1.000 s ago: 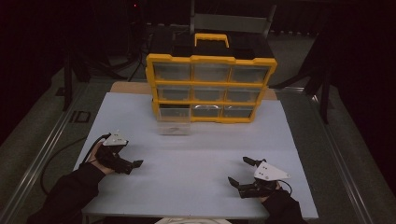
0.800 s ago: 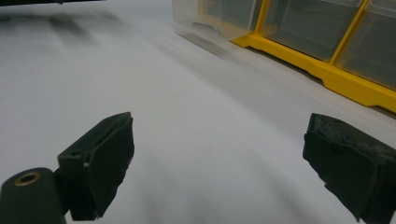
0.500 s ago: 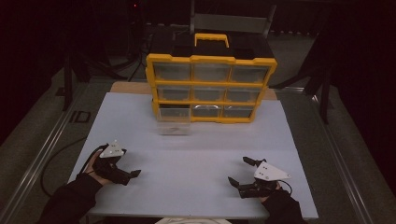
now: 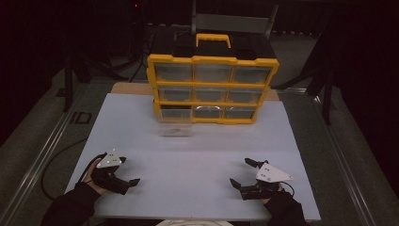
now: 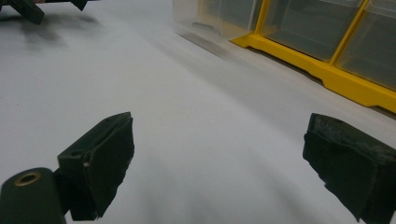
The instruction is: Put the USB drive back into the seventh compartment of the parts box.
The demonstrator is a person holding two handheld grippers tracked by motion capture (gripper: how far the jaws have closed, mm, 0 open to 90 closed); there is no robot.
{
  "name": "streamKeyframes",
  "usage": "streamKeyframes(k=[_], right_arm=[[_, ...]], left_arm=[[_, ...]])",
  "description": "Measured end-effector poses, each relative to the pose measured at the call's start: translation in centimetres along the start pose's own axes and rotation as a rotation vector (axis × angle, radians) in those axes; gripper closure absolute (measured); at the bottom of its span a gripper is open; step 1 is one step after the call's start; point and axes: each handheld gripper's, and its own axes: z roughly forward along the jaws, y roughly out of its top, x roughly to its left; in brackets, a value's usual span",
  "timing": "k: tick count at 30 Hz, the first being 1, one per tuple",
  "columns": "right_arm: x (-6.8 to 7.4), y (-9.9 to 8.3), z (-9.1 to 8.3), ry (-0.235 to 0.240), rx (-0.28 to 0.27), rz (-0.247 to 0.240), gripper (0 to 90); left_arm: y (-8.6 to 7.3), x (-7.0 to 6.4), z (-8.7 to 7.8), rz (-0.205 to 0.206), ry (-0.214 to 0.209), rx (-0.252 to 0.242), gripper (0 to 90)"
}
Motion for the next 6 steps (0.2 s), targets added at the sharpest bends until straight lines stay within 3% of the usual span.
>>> streamKeyframes(k=[6], right_arm=[[-0.01,-0.01,0.03,0.000,0.002,-0.003,8.9]], left_arm=[[-0.15,0.06,0.13,0.002,-0.002,0.000,0.0]])
